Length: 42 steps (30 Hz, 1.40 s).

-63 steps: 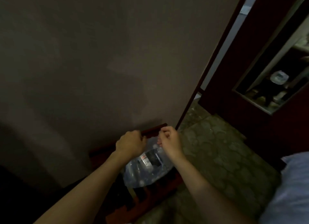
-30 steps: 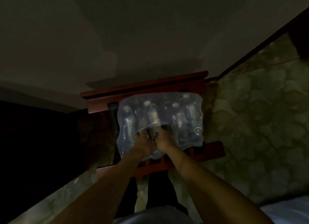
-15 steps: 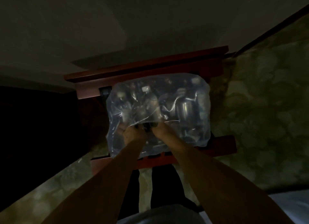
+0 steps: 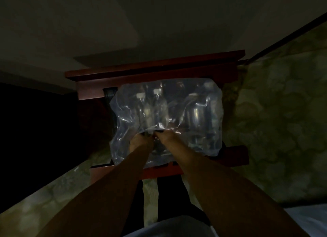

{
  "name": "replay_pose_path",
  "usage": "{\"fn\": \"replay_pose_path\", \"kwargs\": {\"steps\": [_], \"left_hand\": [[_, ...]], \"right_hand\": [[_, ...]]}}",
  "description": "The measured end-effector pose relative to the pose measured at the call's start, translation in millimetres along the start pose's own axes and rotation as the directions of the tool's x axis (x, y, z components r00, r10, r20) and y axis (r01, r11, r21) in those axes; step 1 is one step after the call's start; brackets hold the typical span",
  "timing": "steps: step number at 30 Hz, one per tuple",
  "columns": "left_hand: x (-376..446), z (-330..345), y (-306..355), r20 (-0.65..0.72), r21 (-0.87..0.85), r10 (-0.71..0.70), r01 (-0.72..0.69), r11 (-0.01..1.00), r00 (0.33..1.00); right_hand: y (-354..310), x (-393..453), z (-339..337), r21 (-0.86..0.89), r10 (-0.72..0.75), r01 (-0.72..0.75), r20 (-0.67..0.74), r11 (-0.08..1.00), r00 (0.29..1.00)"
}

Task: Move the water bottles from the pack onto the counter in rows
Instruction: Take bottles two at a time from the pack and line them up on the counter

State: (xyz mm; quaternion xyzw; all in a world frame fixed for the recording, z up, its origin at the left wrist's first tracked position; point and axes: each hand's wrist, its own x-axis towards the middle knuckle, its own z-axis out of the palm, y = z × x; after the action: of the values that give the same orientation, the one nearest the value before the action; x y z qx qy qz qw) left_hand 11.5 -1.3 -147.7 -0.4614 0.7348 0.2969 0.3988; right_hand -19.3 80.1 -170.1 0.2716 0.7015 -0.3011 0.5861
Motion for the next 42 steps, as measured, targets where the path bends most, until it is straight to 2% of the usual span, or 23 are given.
{"fn": "replay_pose_path", "kwargs": {"steps": [4, 7, 11, 13, 15, 20, 23, 25, 28, 33, 35, 37, 39, 42], "left_hand": [[-7.7, -8.0, 3.7, 0.028, 0.059, 0.067, -0.069, 0.996, 0.997], [-22.9, -14.7, 6.3, 0.053, 0.085, 0.086, -0.09, 0.992, 0.995], [-41.2, -24.2, 8.7, 0.156, -0.108, 0.129, -0.113, 0.988, 0.979], [-54.1, -28.9, 10.9, 0.215, -0.259, 0.173, -0.115, 0.959, 0.961], [-69.4, -34.6, 13.7, 0.283, -0.371, 0.185, -0.07, 0.926, 0.941], [-94.9, -45.6, 12.2, 0.38, -0.623, 0.145, 0.137, 0.771, 0.914], [-110.6, -55.3, 10.2, 0.403, -0.663, 0.149, 0.175, 0.728, 0.903], [-117.0, -62.1, 9.5, 0.432, -0.683, 0.179, 0.191, 0.704, 0.884], [-132.0, -72.3, 8.7, 0.414, -0.689, 0.223, 0.144, 0.71, 0.883], [-153.6, -95.0, 4.6, 0.494, -0.718, 0.301, 0.187, 0.67, 0.816], [-160.2, -106.1, -1.1, 0.544, -0.666, 0.32, 0.167, 0.727, 0.776], [-167.0, -119.0, -7.6, 0.594, -0.617, 0.352, 0.128, 0.777, 0.724], [-169.9, -127.2, -14.5, 0.668, -0.549, 0.34, 0.13, 0.826, 0.662], [-179.0, -138.0, -24.9, 0.726, -0.462, 0.315, 0.094, 0.882, 0.611]], "right_hand": [[12.5, -9.5, 4.2, 0.007, -0.12, 0.124, -0.204, 0.992, 0.972], [12.2, -25.2, 1.9, 0.011, -0.146, 0.157, -0.315, 0.988, 0.938], [7.1, -43.6, -10.6, 0.146, -0.119, 0.179, -0.345, 0.973, 0.931], [7.2, -54.4, -16.5, 0.26, -0.075, 0.159, -0.307, 0.952, 0.949], [9.4, -64.1, -18.5, 0.402, -0.048, 0.144, -0.24, 0.904, 0.97], [16.6, -90.7, -15.7, 0.604, -0.041, 0.198, -0.263, 0.772, 0.964], [19.6, -104.3, -11.9, 0.663, -0.036, 0.196, -0.248, 0.722, 0.968], [20.2, -115.0, -11.1, 0.652, -0.038, 0.207, -0.264, 0.73, 0.964], [22.5, -133.1, -10.8, 0.635, -0.028, 0.261, -0.353, 0.727, 0.935], [24.3, -166.1, -14.1, 0.538, 0.061, 0.161, -0.371, 0.827, 0.927], [25.1, -182.4, -19.8, 0.405, 0.062, 0.097, -0.362, 0.909, 0.93], [26.2, -199.0, -29.3, 0.242, 0.042, 0.032, -0.295, 0.97, 0.955], [25.7, -215.7, -38.8, 0.124, 0.037, -0.003, -0.267, 0.992, 0.963], [24.2, -240.2, -42.9, 0.007, 0.048, -0.048, -0.298, 0.999, 0.953]]}}
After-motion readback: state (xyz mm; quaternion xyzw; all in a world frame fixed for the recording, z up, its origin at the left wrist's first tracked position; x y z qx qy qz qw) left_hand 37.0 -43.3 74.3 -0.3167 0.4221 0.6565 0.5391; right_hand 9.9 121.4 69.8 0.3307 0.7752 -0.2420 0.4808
